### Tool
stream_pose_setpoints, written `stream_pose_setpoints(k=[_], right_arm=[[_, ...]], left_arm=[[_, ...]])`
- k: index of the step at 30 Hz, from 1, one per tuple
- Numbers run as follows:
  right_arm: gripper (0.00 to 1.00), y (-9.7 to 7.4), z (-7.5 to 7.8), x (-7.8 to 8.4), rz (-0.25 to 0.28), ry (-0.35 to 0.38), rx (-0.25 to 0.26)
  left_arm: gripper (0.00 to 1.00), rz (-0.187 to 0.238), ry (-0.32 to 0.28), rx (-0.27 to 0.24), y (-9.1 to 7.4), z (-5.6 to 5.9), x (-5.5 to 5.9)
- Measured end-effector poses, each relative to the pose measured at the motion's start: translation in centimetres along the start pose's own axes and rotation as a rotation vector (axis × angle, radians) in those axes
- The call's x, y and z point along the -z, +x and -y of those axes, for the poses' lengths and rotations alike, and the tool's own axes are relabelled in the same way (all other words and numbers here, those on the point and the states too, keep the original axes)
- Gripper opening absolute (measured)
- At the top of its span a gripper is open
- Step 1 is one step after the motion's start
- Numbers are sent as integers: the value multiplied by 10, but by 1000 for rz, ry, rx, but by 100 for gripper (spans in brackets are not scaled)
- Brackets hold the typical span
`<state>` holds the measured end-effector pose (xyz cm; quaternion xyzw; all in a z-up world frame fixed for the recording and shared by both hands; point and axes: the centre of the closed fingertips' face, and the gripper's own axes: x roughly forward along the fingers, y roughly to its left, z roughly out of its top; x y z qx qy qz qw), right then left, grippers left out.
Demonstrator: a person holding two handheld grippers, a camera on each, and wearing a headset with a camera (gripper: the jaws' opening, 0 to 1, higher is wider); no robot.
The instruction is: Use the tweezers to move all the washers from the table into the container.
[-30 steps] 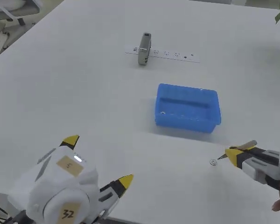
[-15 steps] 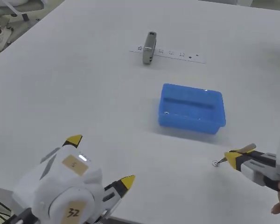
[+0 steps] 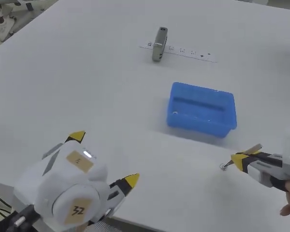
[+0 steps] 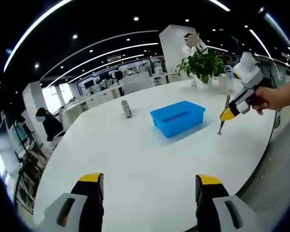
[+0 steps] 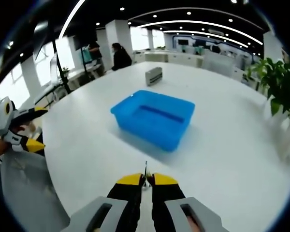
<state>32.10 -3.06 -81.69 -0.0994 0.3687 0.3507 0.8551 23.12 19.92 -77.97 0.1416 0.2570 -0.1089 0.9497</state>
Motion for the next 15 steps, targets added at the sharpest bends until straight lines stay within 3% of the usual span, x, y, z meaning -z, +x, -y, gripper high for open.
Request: stream_pose_setpoints(k=[6, 11, 15], right_arm=[[2, 5, -6, -3, -23, -84, 23], [2, 5, -4, -5, -15, -51, 38], [2, -1, -8, -11, 0, -64, 32]], left_arm=[[80, -8, 0, 3, 0, 0, 2], [80, -10, -2, 8, 1, 1, 2], [82, -14, -1, 12, 1, 1, 3]])
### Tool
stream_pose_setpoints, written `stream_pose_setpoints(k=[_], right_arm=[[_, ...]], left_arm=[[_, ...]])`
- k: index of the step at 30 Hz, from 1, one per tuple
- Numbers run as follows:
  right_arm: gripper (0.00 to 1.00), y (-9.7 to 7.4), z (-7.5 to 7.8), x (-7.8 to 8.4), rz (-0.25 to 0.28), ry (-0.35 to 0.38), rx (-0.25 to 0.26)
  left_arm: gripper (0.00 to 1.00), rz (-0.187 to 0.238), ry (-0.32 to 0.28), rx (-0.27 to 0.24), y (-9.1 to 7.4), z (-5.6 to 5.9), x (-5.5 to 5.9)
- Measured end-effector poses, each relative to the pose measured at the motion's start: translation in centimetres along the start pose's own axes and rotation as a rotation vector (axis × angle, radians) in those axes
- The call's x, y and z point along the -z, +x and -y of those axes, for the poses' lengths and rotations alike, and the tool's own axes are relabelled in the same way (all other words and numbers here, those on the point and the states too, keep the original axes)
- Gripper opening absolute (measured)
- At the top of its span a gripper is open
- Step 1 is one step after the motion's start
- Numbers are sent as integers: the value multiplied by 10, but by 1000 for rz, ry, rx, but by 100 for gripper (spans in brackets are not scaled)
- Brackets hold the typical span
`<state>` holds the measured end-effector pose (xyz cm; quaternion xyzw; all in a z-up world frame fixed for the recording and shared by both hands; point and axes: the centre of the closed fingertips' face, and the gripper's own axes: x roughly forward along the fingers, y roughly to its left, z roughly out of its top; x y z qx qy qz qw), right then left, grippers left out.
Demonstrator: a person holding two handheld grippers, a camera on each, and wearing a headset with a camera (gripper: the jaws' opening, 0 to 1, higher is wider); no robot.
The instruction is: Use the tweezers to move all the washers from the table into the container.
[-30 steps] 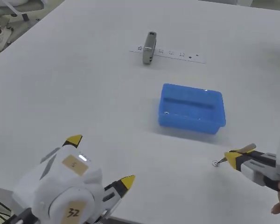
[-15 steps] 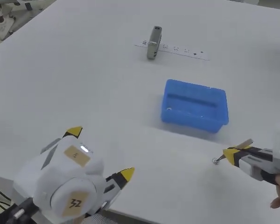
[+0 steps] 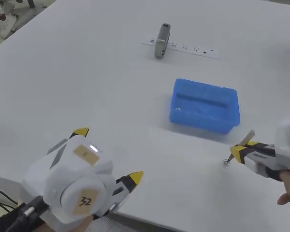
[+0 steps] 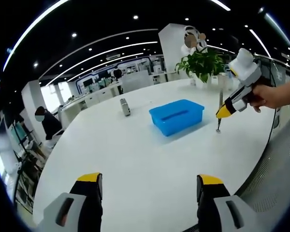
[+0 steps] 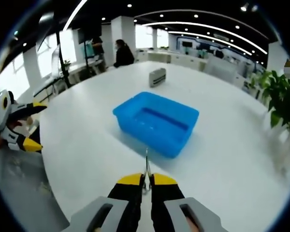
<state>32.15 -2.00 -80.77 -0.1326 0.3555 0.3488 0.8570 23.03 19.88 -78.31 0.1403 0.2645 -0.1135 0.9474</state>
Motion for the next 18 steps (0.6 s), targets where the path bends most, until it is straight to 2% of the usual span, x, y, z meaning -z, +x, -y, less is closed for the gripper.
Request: stream_pose_setpoints(k=[3, 7, 11, 18], right_arm=[[2, -8, -1, -10, 19, -3, -7], [2, -14, 4, -22, 48, 12, -7], [2, -24, 5, -44, 101, 30, -17], [2, -30, 4, -74, 145, -17, -22]], left_arm=[[82, 1, -1, 0, 0, 0, 0], [82, 1, -2, -2, 0, 0, 0], [83, 2, -3, -3, 0, -1, 0], [83, -3, 2, -3, 0, 0, 0]])
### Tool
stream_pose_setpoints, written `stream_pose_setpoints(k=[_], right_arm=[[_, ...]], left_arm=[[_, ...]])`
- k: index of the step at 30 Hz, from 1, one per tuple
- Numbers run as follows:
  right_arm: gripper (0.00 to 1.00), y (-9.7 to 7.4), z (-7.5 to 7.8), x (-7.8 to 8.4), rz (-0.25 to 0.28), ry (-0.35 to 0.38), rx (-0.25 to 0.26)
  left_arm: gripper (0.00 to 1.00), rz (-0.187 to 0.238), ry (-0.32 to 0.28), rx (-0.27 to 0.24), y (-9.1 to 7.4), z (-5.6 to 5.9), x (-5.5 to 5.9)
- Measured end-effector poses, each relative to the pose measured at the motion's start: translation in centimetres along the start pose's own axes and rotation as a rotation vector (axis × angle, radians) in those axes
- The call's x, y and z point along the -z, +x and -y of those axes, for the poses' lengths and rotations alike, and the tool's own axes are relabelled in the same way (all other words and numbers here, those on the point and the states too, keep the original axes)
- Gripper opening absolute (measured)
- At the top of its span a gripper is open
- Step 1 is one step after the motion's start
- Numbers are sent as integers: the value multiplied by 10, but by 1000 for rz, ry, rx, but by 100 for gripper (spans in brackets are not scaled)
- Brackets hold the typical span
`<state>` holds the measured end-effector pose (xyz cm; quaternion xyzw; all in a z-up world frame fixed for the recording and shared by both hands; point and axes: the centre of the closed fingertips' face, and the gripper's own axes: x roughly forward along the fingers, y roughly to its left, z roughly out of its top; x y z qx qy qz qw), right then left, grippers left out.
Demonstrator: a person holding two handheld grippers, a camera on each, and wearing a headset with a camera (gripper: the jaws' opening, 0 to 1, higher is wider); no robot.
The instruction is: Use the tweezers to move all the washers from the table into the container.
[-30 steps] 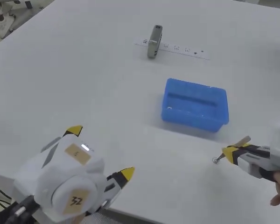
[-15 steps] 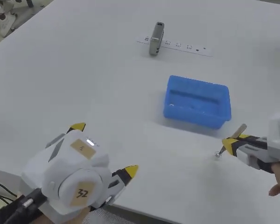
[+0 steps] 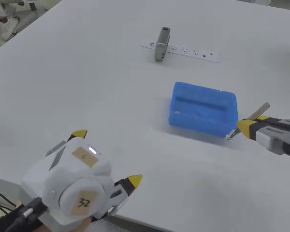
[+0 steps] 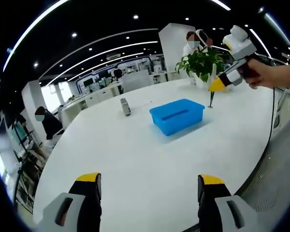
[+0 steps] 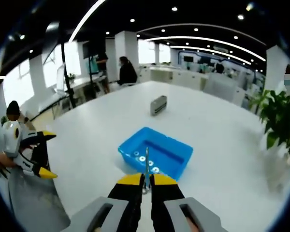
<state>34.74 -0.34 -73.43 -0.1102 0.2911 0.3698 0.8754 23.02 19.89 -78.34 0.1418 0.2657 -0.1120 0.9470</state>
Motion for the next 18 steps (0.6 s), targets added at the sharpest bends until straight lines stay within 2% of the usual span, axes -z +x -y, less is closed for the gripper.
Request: stream_pose_setpoints(k=[5, 10, 16, 18], right_arm=[[2, 6, 5, -18, 27, -44, 11], [2, 24, 21, -29, 34, -55, 16], [2, 42, 33, -30, 24, -62, 31], [2, 51, 37, -26, 8, -70, 34]], left_arm=[[83, 0, -2, 1, 0, 0, 0], [85, -7, -13, 3, 1, 1, 1], [84, -10, -12, 1, 2, 0, 2], [84, -10, -11, 1, 2, 0, 2]])
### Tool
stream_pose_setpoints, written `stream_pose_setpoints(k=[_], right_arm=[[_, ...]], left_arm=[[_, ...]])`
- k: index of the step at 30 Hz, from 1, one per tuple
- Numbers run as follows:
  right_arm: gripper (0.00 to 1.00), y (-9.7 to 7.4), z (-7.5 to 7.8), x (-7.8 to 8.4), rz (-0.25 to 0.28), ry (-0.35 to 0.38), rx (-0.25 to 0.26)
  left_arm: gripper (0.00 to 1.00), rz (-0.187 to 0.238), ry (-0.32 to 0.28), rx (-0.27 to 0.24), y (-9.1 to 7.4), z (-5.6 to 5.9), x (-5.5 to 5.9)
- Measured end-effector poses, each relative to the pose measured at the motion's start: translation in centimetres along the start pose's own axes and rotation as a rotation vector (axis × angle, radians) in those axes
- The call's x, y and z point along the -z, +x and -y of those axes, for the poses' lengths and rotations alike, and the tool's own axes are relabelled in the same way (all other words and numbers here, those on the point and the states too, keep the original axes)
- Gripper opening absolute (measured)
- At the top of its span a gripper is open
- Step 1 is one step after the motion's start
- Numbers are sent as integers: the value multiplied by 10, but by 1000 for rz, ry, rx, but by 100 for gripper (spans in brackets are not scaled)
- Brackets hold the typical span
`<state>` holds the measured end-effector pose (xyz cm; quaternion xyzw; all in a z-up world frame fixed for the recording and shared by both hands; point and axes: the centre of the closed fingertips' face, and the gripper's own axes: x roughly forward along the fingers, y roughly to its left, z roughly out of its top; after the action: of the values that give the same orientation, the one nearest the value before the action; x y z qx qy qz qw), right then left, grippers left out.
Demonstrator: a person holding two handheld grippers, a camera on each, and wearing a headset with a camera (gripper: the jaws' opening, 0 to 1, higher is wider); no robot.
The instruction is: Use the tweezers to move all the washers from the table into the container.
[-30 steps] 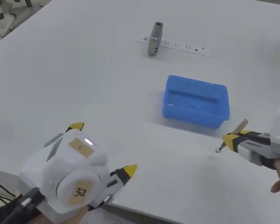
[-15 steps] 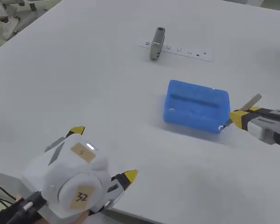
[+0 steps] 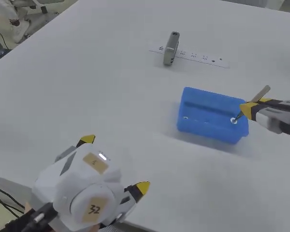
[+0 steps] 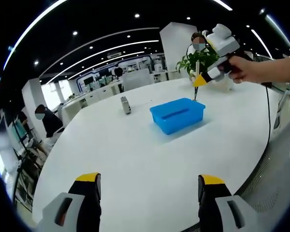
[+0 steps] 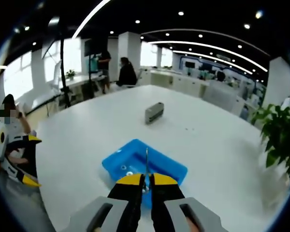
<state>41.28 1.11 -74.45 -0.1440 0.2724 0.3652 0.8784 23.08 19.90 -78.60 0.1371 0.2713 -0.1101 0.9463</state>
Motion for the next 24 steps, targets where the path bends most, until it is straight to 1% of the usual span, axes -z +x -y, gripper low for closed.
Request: stream_pose_setpoints(k=[2, 5, 7, 9, 11, 13, 19, 21, 24], right_arm=[[2, 7, 1, 5, -17, -6, -2], [2, 13, 6, 9, -33, -8, 0], [2, 20, 10, 15, -42, -6, 1], [2, 24, 9, 18, -51, -8, -1], [2, 30, 12, 25, -69, -10, 1], [2, 33, 13, 30, -81, -7, -1], [2, 44, 10, 42, -111, -3, -10], [2, 46, 11, 48, -119, 5, -13], [2, 48, 12, 52, -128, 15, -16]], left_arm=[[84, 1, -2, 2, 0, 0, 0], [84, 1, -3, 1, 0, 0, 0], [84, -3, -1, -1, 0, 0, 1], [84, -5, 0, 1, 0, 1, 1], [84, -7, 4, 3, 0, 1, 2], [84, -9, 6, 5, 0, 2, 2], [84, -19, 11, 5, 1, 2, 4], [84, -23, 14, 6, 1, 2, 5], [83, -26, 19, 8, 1, 3, 5]])
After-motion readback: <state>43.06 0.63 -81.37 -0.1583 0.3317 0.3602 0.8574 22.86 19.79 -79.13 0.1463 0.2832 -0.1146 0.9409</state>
